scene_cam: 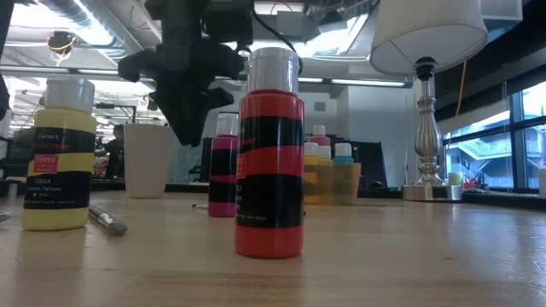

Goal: Pick & Place Paint Supplies
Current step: Put the top silver paint brush into the white cup

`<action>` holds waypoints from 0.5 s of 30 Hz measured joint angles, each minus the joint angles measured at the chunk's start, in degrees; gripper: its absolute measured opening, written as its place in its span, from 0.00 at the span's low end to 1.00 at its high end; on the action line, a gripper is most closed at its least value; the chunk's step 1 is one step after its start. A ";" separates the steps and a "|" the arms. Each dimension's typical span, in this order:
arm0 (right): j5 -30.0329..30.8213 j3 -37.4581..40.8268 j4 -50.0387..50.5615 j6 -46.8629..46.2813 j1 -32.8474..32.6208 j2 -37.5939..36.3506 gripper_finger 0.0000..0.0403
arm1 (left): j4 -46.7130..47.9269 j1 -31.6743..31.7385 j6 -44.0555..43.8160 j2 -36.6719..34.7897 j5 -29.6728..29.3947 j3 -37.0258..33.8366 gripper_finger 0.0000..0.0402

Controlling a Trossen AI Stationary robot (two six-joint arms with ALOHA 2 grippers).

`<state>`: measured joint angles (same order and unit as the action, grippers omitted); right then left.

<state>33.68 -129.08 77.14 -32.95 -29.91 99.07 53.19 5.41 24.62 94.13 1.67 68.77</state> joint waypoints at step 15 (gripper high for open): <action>-2.74 -0.02 -1.64 -7.03 0.00 3.83 0.54 | -2.49 -6.92 -2.49 0.02 3.22 -1.64 0.22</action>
<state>30.94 -129.10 75.51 -39.98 -29.91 102.90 50.71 -1.51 22.12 94.15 4.89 67.13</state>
